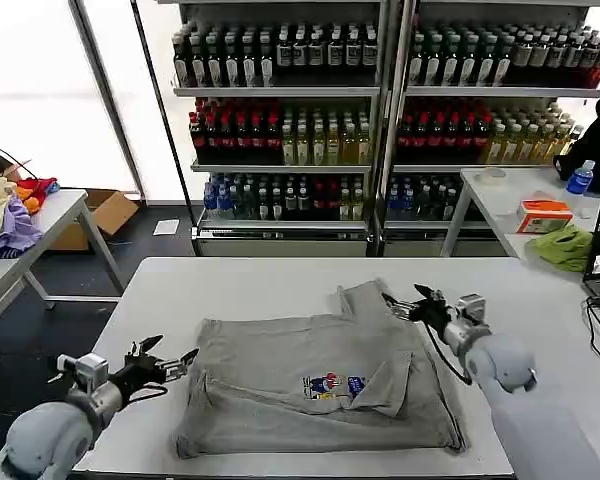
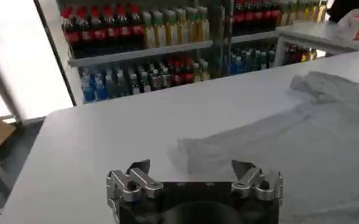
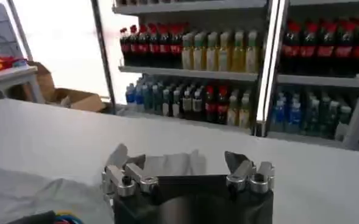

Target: Fold and organize the clothes.

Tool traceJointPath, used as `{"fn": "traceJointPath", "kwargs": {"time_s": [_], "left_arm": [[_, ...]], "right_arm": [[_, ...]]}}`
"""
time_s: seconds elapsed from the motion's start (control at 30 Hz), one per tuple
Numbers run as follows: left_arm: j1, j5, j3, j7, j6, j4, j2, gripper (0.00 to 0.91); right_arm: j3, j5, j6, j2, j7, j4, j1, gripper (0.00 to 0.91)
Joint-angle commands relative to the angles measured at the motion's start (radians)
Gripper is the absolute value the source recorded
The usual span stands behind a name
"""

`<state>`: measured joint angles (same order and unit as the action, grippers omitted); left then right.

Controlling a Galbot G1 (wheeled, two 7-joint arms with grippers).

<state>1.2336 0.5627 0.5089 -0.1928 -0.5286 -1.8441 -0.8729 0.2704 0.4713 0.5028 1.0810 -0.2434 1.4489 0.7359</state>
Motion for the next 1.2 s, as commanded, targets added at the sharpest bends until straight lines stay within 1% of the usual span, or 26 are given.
{"fn": "traceJointPath", "kwargs": {"time_s": [0.03, 0.2, 0.43, 0.5, 0.53, 0.6, 0.67, 0.7, 0.73, 0.77, 0.8, 0.83, 0.87, 1.2], "left_arm": [[-0.286, 0.007, -0.183, -0.004, 0.010, 0.271, -0.020, 0.907], [-0.326, -0.007, -0.206, -0.006, 0.022, 0.335, -0.042, 0.907], [-0.333, -0.006, -0.208, 0.001, 0.019, 0.347, -0.048, 0.907], [-0.332, -0.006, -0.214, 0.003, 0.016, 0.344, -0.052, 0.856], [-0.330, -0.007, -0.217, 0.003, 0.016, 0.343, -0.054, 0.856], [-0.324, -0.007, -0.225, 0.007, 0.013, 0.331, -0.062, 0.796], [-0.315, -0.004, -0.238, 0.011, 0.008, 0.321, -0.069, 0.695], [-0.313, -0.007, -0.243, 0.013, 0.008, 0.318, -0.073, 0.595], [-0.313, -0.007, -0.245, 0.014, 0.007, 0.316, -0.076, 0.544], [-0.313, -0.006, -0.250, 0.015, 0.006, 0.316, -0.081, 0.353], [-0.314, -0.009, -0.253, 0.017, 0.006, 0.319, -0.086, 0.222], [-0.314, -0.010, -0.255, 0.019, 0.007, 0.321, -0.088, 0.020], [-0.316, -0.010, -0.259, 0.021, 0.007, 0.324, -0.091, 0.010], [-0.301, -0.005, -0.269, 0.013, -0.004, 0.303, -0.083, 0.010]], "right_arm": [[-0.125, -0.070, -0.012, 0.092, -0.033, -0.321, -0.218, 0.907], [-0.121, -0.046, -0.008, 0.127, -0.024, -0.382, -0.237, 0.907], [-0.127, -0.047, -0.003, 0.132, -0.021, -0.365, -0.224, 0.907], [-0.128, -0.047, -0.002, 0.135, -0.017, -0.370, -0.224, 0.907], [-0.128, -0.047, -0.002, 0.137, -0.014, -0.373, -0.223, 0.907], [-0.128, -0.048, -0.001, 0.140, -0.010, -0.374, -0.221, 0.907], [-0.127, -0.054, 0.009, 0.140, -0.007, -0.361, -0.213, 0.907], [-0.127, -0.055, 0.009, 0.139, -0.006, -0.357, -0.209, 0.907], [-0.127, -0.058, 0.010, 0.140, -0.005, -0.355, -0.207, 0.705], [-0.126, -0.057, 0.012, 0.141, -0.002, -0.356, -0.206, 0.262], [-0.125, -0.056, 0.012, 0.142, 0.001, -0.358, -0.204, 0.071], [-0.122, -0.054, 0.010, 0.142, 0.004, -0.359, -0.202, 0.000], [-0.120, -0.052, 0.011, 0.143, 0.004, -0.360, -0.201, 0.000], [-0.106, -0.024, 0.008, 0.142, 0.011, -0.341, -0.182, 0.000]]}}
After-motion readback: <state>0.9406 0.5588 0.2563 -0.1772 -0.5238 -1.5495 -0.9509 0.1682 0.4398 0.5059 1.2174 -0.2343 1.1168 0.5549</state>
